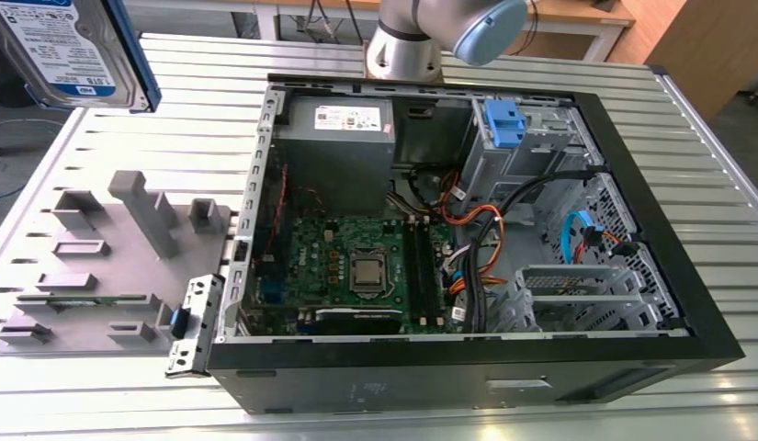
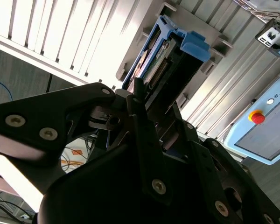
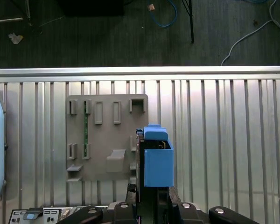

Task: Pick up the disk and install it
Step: 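Pick up the disk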

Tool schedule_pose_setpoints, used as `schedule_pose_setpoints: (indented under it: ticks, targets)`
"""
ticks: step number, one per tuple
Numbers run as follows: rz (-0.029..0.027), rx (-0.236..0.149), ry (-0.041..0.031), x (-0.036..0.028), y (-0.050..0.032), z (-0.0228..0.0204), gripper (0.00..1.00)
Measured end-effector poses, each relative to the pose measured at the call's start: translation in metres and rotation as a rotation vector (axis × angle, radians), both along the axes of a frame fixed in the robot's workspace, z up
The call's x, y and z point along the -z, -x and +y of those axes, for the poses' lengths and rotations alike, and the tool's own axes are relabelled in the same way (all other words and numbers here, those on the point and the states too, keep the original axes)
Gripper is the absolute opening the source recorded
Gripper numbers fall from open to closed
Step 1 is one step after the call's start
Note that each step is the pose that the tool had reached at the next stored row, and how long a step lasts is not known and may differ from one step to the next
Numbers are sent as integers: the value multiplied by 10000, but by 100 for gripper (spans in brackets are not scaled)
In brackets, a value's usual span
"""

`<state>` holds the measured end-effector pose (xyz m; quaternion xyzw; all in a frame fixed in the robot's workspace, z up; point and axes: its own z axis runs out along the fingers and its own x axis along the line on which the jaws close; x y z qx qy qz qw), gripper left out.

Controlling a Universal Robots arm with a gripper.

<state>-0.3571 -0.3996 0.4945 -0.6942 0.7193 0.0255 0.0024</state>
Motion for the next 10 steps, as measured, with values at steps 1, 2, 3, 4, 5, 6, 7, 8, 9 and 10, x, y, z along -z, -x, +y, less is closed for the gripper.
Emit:
schedule_pose_setpoints:
  ticks: [1, 2, 3, 4, 5, 6, 7, 8, 9, 10]
  targets:
    - [0, 0, 0, 0, -2, 0, 35]
    - [0, -2, 0, 0, -9, 0, 35]
    - [0, -2, 0, 0, -16, 0, 35]
    - [0, 0, 1, 0, -25, 0, 35]
    - [-1, 0, 0, 1, -38, 0, 35]
    - [0, -1, 0, 0, -51, 0, 35]
    - [0, 0, 0, 0, -66, 0, 35]
    - [0, 0, -1, 1, -82, 0, 35]
    - [1, 0, 0, 1, -99, 0, 35]
    - [2, 0, 0, 1, -114, 0, 35]
